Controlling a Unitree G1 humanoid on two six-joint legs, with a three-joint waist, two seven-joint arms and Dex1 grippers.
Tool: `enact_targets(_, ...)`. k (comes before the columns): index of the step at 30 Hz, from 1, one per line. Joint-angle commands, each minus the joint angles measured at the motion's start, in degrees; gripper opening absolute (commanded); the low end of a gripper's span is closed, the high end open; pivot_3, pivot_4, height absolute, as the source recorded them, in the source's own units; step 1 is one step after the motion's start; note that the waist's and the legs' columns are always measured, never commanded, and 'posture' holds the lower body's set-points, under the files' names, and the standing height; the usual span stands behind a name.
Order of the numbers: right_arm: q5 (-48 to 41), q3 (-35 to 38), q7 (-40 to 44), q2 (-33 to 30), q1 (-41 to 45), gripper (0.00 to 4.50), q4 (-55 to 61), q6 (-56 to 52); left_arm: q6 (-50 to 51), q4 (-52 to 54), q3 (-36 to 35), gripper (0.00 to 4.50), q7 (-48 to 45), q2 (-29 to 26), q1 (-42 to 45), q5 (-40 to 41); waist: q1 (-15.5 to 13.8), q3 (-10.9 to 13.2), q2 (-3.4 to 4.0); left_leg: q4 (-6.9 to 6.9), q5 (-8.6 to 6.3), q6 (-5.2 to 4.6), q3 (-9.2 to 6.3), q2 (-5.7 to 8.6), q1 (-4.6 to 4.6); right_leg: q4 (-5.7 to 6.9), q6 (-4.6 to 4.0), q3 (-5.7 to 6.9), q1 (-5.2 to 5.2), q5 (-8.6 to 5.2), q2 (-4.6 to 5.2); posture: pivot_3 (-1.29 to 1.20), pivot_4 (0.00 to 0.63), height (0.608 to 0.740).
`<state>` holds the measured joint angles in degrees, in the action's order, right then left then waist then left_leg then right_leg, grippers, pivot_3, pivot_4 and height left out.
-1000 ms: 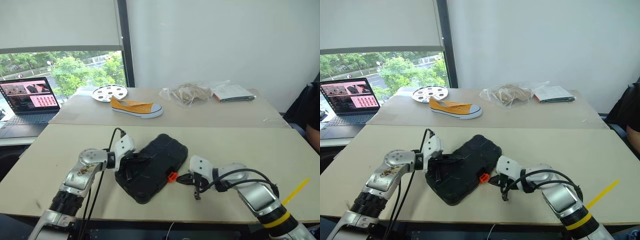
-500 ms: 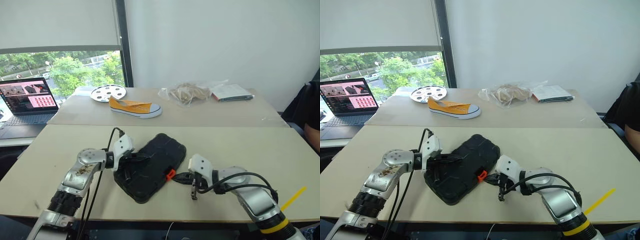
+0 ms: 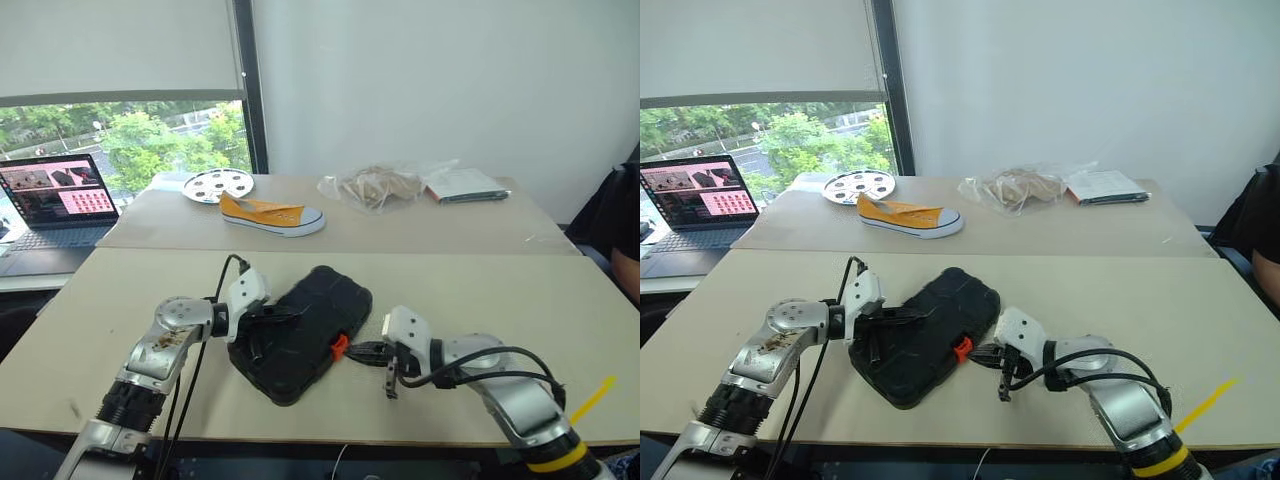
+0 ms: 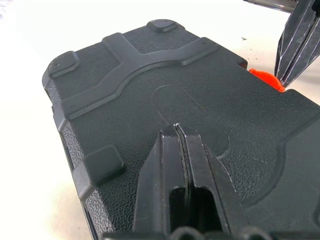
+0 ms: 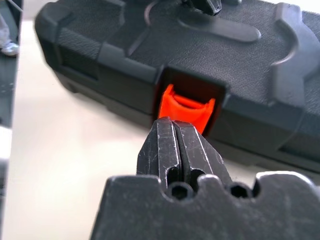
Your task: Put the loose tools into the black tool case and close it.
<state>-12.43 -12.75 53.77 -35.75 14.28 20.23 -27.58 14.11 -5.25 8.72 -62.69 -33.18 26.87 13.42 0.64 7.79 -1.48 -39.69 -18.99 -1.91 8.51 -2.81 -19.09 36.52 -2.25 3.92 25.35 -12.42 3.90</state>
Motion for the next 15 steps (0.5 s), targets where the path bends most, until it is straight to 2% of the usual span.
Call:
enact_targets(1,0.1,0.2,-1.0,-0.1,-0.7,0.0,0.7,-0.1,2.0,-3.2,2.6,0.01,-0.3,-0.4,-2.5,-2.2,0.0,0.0,0.0,0.0,-0.01,-0.01,0.0,0.0,-0.05,-0.05,0.0,0.01,0.0,0.0,0.01,0.0,0.15,0.74)
enact_targets(15,2.6,-3.7,-2.6,6.2,5.8,0.0,-6.4,3.2,2.3,-3.5,2.9,0.01,-0.5,-0.3,-2.5,-2.4,0.2,0.0,0.01,0.03,0.0,-0.01,-0.11,-0.01,-0.1,-0.23,0.02,0.16,-0.04,0.01,-0.03,0.0,0.15,0.74)
